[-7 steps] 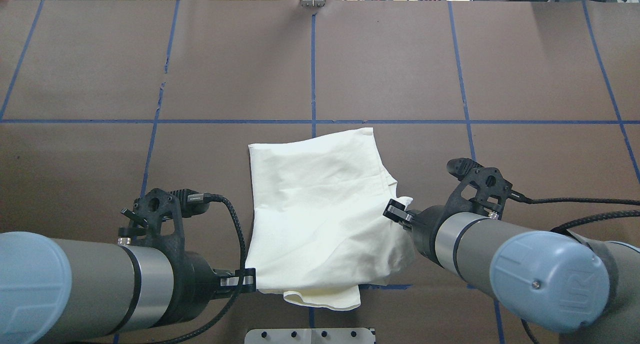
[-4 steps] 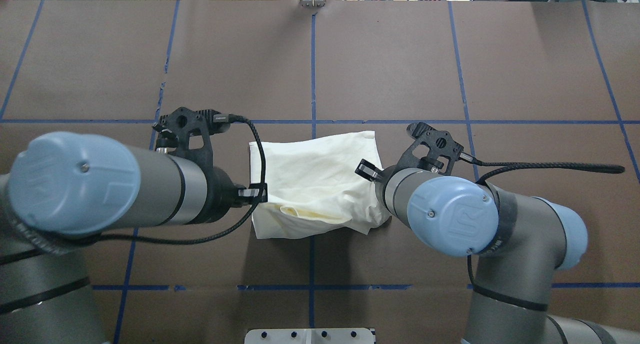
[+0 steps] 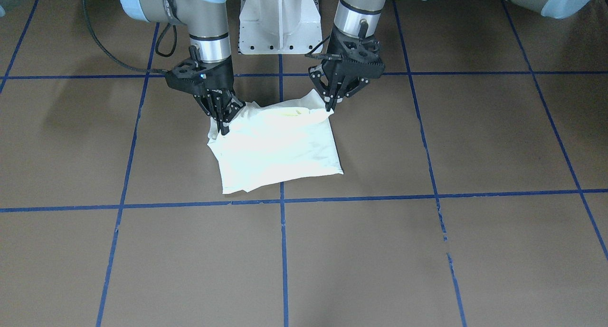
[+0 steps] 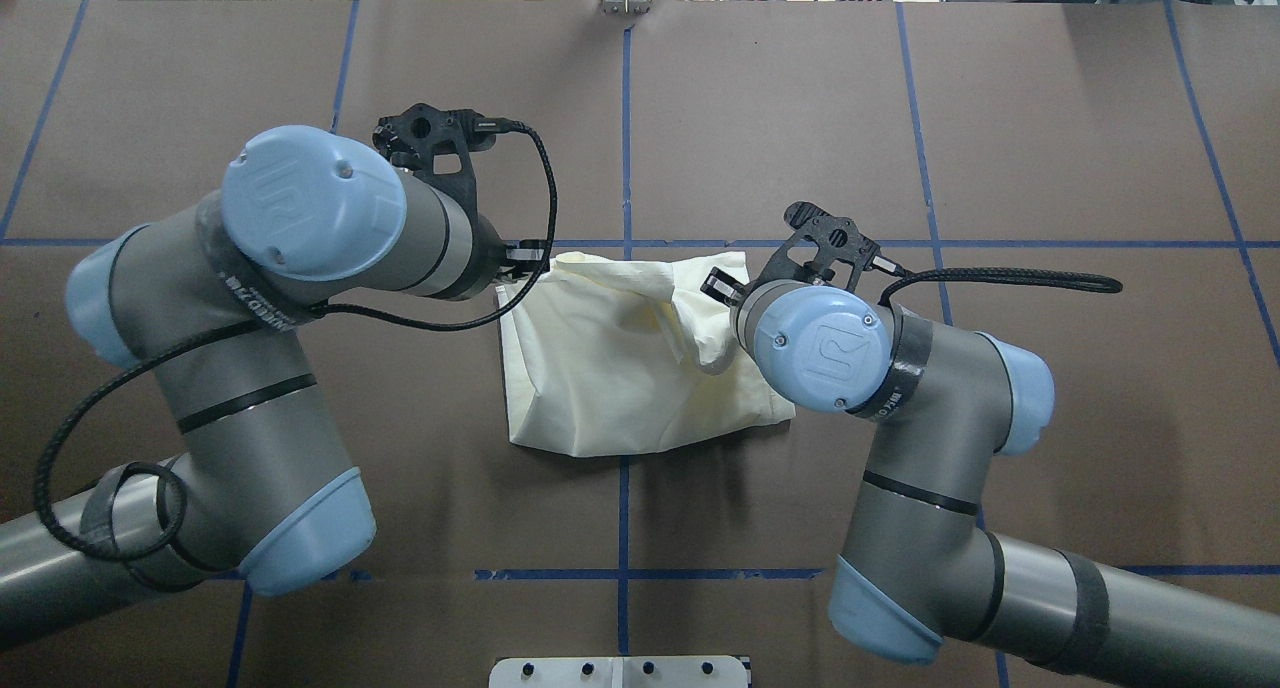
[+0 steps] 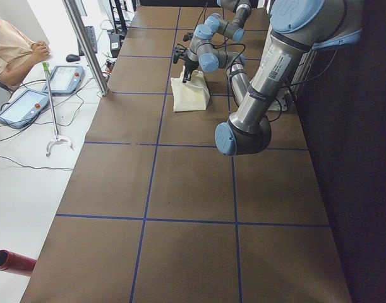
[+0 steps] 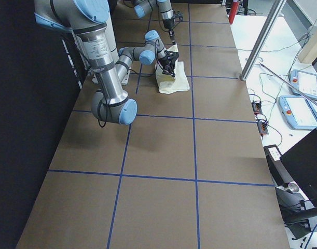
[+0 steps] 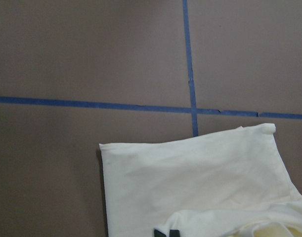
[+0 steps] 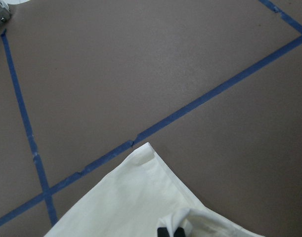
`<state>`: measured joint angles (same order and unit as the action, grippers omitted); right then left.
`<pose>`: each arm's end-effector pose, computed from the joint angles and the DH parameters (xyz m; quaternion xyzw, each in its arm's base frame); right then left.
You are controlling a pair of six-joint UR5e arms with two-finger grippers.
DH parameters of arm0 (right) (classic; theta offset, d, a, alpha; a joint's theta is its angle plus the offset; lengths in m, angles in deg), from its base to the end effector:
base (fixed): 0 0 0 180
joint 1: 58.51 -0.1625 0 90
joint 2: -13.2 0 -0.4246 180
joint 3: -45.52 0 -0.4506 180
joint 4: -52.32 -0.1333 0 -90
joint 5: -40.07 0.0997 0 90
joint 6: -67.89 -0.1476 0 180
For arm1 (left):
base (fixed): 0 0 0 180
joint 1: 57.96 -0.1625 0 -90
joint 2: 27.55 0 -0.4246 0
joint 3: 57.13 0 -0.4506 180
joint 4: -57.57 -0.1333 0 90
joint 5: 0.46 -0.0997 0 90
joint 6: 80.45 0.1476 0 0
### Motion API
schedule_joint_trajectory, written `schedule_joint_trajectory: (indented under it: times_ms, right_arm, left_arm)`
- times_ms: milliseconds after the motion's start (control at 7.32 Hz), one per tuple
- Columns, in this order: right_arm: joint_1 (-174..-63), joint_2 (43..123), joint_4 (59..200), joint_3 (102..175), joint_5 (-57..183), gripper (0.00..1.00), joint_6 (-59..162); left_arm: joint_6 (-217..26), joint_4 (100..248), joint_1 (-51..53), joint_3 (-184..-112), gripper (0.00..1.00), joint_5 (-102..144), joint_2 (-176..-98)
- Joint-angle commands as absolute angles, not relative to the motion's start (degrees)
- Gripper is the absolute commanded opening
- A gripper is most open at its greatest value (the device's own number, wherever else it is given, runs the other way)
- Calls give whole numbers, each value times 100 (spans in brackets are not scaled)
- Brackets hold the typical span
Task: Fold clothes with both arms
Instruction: 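Grasp the near edge with both grippers and lift it away from the robot, then lay the lifted edge onto the far half and release with both grippers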
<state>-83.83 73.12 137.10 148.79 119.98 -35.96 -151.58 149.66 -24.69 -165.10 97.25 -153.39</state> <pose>-0.5786 -0.4498 0.2420 0.1207 -0.3996 0.3384 0.8433 0.5161 -0.4743 0.1425 0.1522 0.4462 -0.0792 0.8784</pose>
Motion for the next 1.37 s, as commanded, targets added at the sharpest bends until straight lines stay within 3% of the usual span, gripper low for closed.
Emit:
schedule_joint_trajectory:
  times_ms: [0,137,273,410,547,957,1230]
  right_arm:
    - [-8636,6886,13197,13776,12224,0,-3398]
    - [-8672,6875,12960,13546,12234,0,-3241]
    - [-8672,6884,12897,13448,12234,41,-3021]
    - [-8655,6858,12861,13394,12208,99,-2584]
    - [-8767,6857,12852,13550,12347,100,-2380]
    - [-9225,6919,12940,14578,13655,100,-1693]
    - [-8955,6919,12931,14685,13544,100,-1683]
  left_arm:
    - [-15094,15685,-2377,-15604,0,9692,-15429]
    - [-15094,15880,-2386,-15366,0,9684,-15455]
    - [-15085,15882,-2386,-15294,0,9684,-15456]
    - [-14902,15882,-2395,-15302,87,9684,-15421]
    - [-14483,15969,-2369,-15389,100,9718,-15377]
    - [-14162,16127,-2289,-15758,100,9745,-15176]
    - [-14144,16522,-2289,-15759,100,9745,-14981]
